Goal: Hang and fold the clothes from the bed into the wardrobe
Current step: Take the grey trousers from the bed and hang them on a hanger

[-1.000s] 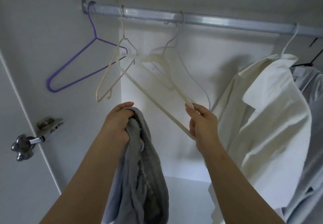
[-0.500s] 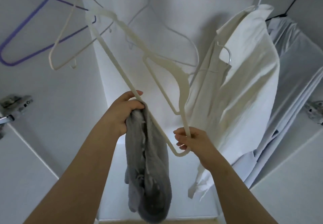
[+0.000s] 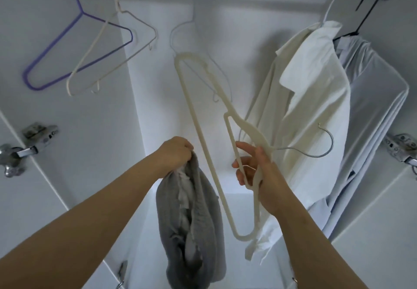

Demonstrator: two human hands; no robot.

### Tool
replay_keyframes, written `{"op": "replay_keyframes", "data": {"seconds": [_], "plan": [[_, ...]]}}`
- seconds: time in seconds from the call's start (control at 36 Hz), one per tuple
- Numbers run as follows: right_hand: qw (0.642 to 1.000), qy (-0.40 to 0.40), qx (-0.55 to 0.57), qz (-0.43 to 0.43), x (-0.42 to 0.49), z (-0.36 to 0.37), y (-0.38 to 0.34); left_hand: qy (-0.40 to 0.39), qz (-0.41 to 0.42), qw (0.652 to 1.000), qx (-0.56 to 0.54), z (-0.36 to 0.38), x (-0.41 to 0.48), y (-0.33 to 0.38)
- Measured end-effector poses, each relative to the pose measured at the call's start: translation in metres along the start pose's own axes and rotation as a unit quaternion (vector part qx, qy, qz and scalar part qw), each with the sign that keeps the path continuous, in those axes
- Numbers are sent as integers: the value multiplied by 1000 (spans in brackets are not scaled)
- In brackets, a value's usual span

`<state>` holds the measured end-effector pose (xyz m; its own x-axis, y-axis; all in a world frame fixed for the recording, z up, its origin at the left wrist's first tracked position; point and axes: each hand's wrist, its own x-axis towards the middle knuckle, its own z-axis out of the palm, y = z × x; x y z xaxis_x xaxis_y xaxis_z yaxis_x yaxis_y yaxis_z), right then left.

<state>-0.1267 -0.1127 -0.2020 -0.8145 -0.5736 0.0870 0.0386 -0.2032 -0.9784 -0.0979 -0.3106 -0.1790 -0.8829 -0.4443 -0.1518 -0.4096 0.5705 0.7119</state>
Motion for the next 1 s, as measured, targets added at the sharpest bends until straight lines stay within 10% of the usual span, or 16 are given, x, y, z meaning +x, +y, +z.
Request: {"op": "replay_keyframes", "data": {"seconds": [0.14,0.47,1.0], "plan": [[999,-20,6,27,-9,-8,-1,82,-38,988,128,-10,11,-18],[985,-78,-96,121,-20,-16,6,233,-143,934,-229,-37,32,-50],[961,-67,-236,128,-4,13,3,261,198,935,132,-11,-16,-24]]}}
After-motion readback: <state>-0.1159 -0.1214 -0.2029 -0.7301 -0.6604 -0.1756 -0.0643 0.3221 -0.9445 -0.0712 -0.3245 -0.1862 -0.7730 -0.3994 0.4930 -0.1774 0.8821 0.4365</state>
